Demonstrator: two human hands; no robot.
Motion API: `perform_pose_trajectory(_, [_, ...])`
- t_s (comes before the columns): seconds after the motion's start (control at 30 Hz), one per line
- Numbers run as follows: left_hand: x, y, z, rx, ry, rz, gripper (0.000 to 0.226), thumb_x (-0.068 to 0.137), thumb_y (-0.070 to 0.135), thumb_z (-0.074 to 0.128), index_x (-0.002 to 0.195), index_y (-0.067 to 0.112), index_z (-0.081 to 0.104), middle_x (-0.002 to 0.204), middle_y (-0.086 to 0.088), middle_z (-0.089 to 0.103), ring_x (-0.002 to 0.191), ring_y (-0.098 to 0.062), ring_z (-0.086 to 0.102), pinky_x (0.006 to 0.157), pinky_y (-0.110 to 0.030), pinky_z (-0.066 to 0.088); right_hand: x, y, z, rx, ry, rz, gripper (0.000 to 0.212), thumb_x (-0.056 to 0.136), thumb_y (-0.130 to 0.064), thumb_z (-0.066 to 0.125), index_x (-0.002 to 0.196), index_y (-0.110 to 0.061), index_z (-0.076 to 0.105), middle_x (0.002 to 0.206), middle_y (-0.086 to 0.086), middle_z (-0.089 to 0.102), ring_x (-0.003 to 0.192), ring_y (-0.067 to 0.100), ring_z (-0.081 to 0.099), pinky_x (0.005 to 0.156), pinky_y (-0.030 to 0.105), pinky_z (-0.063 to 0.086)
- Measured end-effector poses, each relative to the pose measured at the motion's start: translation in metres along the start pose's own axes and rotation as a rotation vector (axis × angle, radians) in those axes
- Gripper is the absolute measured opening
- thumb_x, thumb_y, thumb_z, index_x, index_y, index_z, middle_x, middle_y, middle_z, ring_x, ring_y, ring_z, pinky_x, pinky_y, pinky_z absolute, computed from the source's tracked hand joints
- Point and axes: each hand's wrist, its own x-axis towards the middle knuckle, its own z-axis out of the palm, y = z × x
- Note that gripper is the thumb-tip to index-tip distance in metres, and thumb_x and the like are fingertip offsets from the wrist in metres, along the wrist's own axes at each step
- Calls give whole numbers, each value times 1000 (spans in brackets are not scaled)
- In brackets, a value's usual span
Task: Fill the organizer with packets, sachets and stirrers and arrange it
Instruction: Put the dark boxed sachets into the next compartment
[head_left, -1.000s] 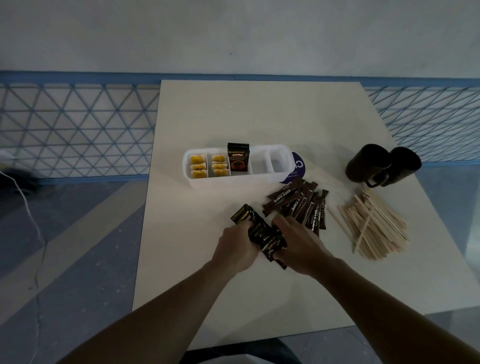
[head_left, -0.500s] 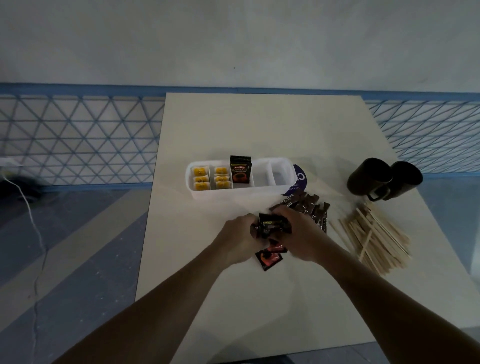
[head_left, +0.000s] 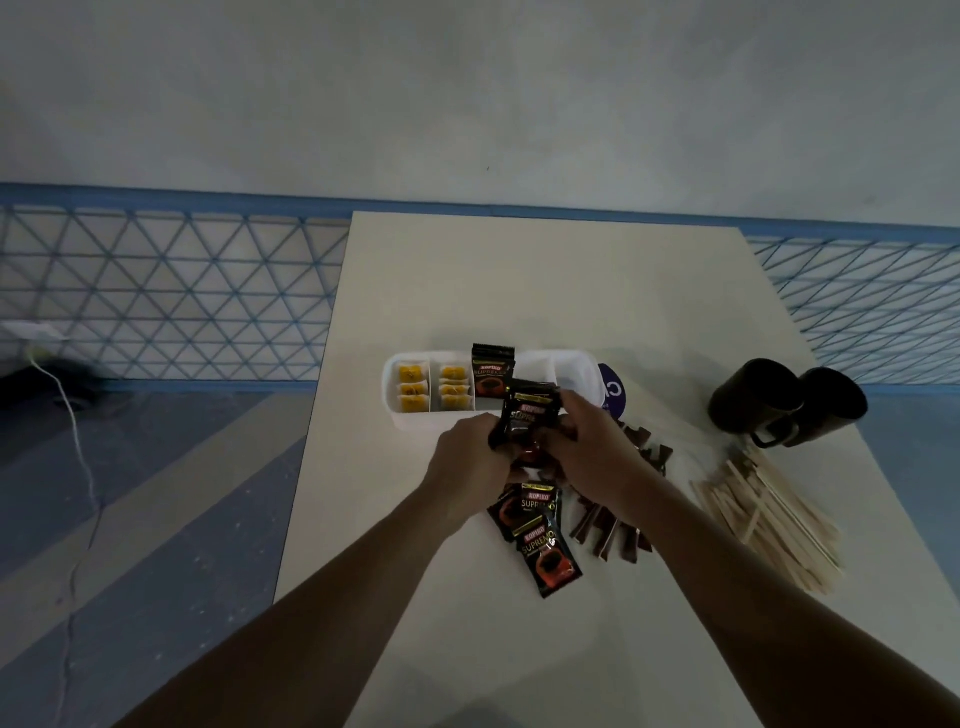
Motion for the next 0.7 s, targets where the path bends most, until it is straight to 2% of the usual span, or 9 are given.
perform_pose_trajectory(0.1, [8,1,-2,12,13,21,20,94,5,55,109,10,67,97,-1,73,80,-13,73,80,-42,60,9,-4,2,-54,-11,-20,15,101,-7,51,113,-15,54,86,13,71,60,13,63,53,28,52])
perform_pose_trajectory(0.17, [14,3,-5,50,35,48,24,93,3,55,110,13,68,95,1,74,79,-11,73,79,-42,60,17,-6,3,-109,0,-62,21,99,-4,53,116,-16,51,90,11,71,63,11,64,54,27,53])
perform_pose_trajectory(0.23, [21,7,-9,58,43,51,26,92,1,54,111,11,69,96,0,74,78,-11,72,79,-40,60,24,-9,4,-119,35,-119,48,95,-1,58,134,-25,43,100,3,70,67,4,66,54,18,52])
perform_pose_trajectory(0.3, [28,11,-15,44,41,32,25,90,-1,55,110,8,69,97,-3,73,80,-15,71,82,-44,59,30,-12,4,-107,83,-193,76,91,-2,66,148,-36,29,101,-6,68,73,-3,67,57,9,49])
perform_pose_trajectory(0.37, [35,13,-20,78,46,35,23,89,1,57,108,8,69,96,-4,73,82,-18,71,84,-47,57,37,-15,3,-133,123,-283,87,88,-3,72,151,-39,25,96,-12,67,79,-2,67,61,9,51])
perform_pose_trajectory(0.43, [42,15,-26,157,53,27,20,90,5,59,107,10,69,96,-4,73,85,-18,71,84,-46,57,45,-20,2,-186,132,-330,79,87,-1,70,147,-39,36,96,-11,68,80,3,67,64,11,53])
perform_pose_trajectory(0.53, [53,16,-32,209,71,24,16,88,6,61,100,8,70,95,-7,73,88,-23,70,84,-44,56,57,-26,1,-348,108,-355,51,87,3,64,129,-25,56,98,-7,70,87,12,66,66,16,50])
perform_pose_trajectory(0.63, [59,18,-35,269,87,18,12,88,6,58,91,7,70,88,-8,72,85,-25,68,73,-40,53,65,-32,2,-480,52,-314,34,88,-1,59,116,-20,57,88,-6,65,81,18,62,62,29,50])
perform_pose_trajectory(0.7, [63,16,-37,303,104,25,12,89,7,57,90,7,69,84,-7,70,79,-26,66,67,-39,50,71,-36,1,-533,42,-320,27,88,-3,59,112,-16,57,86,-4,63,73,15,57,57,18,43])
